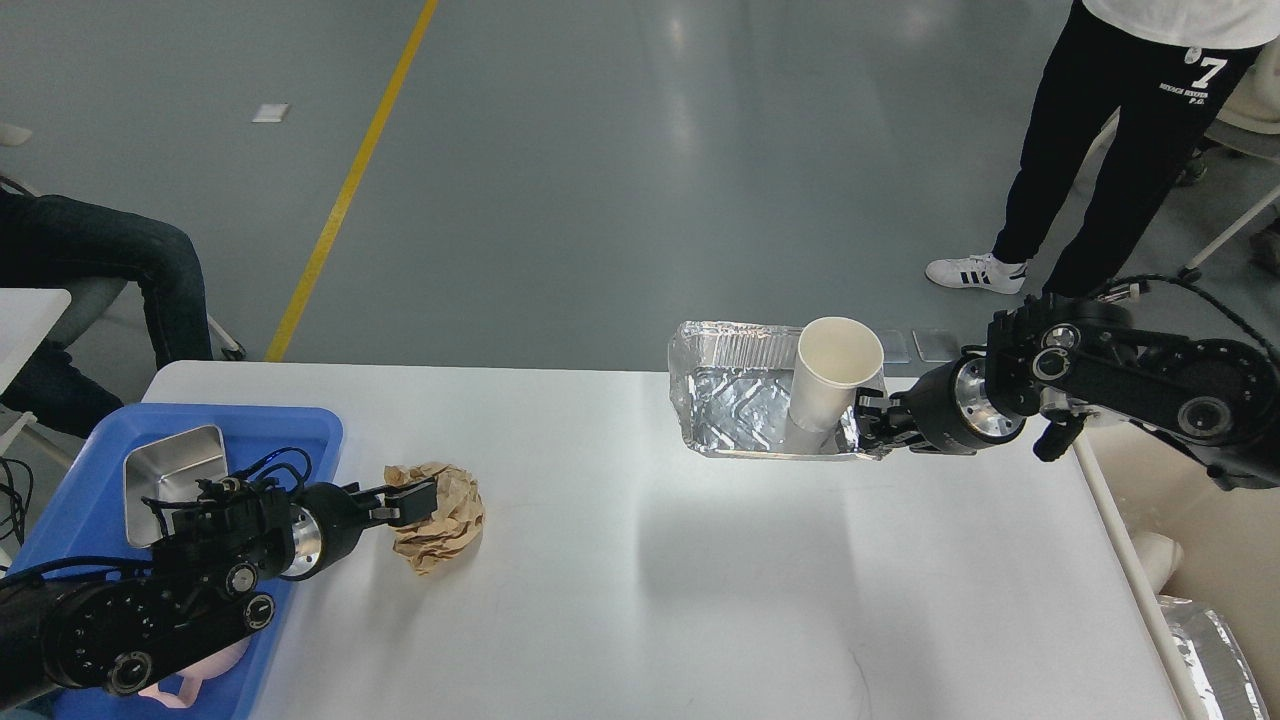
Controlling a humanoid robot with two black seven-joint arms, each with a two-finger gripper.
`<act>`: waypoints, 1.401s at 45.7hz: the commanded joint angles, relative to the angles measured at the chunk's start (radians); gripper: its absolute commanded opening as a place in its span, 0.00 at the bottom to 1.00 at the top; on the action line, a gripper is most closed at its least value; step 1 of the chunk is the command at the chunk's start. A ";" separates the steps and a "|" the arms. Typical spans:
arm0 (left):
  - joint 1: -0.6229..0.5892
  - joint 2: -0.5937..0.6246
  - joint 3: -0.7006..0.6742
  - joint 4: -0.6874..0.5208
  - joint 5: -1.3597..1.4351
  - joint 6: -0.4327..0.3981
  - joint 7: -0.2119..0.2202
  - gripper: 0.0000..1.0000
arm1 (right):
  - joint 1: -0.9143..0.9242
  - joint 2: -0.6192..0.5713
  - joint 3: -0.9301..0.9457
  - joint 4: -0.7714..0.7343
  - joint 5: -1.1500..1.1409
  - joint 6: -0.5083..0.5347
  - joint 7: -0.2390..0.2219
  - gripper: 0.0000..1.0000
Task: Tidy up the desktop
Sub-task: 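Reach the left gripper to the crumpled brown paper and grasp it, then lift the brown paper and carry it toward the foil tray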
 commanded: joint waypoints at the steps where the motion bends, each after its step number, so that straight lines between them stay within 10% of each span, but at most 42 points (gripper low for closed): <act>1: 0.000 -0.031 0.022 0.032 0.000 0.001 -0.008 0.96 | 0.000 0.000 0.003 0.000 0.000 -0.001 0.000 0.00; 13: 0.025 -0.098 0.024 0.068 0.002 0.003 -0.022 0.80 | 0.003 0.003 0.003 0.000 0.000 -0.003 0.000 0.00; 25: 0.043 -0.115 0.024 0.065 0.002 -0.028 -0.037 0.01 | 0.010 0.006 0.003 -0.003 0.002 -0.006 0.000 0.00; 41: -0.012 0.010 -0.039 -0.010 -0.017 -0.135 -0.060 0.00 | 0.013 0.019 0.001 -0.008 0.002 -0.009 0.000 0.00; 64: -0.118 0.284 -0.658 -0.269 -0.017 -0.577 -0.091 0.00 | 0.013 0.020 0.001 -0.006 0.002 -0.009 0.000 0.00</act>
